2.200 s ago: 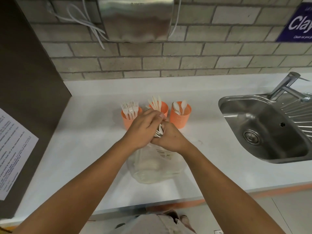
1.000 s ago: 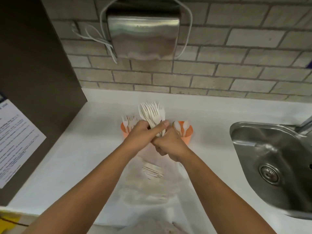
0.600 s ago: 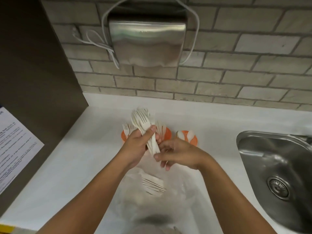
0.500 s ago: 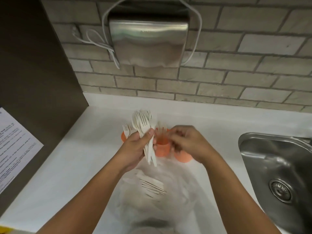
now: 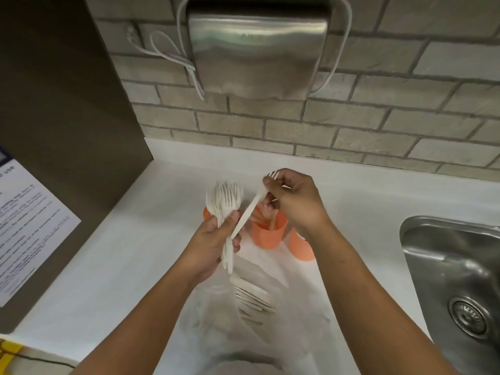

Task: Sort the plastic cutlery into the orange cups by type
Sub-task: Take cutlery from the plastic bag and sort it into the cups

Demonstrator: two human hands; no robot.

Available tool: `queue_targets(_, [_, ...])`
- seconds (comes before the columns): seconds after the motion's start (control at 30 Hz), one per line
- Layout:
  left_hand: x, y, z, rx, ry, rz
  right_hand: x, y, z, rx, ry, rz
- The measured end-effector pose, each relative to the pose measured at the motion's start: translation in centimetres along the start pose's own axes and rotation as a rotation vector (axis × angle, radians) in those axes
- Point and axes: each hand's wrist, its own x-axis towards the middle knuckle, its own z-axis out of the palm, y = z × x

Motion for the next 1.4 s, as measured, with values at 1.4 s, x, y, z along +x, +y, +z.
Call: queue_targets(1.4, [0.4,1.5,-3.9,0.012,0.266,0.004,0.4,1.9,7.7,0.042,-0.102,0.139])
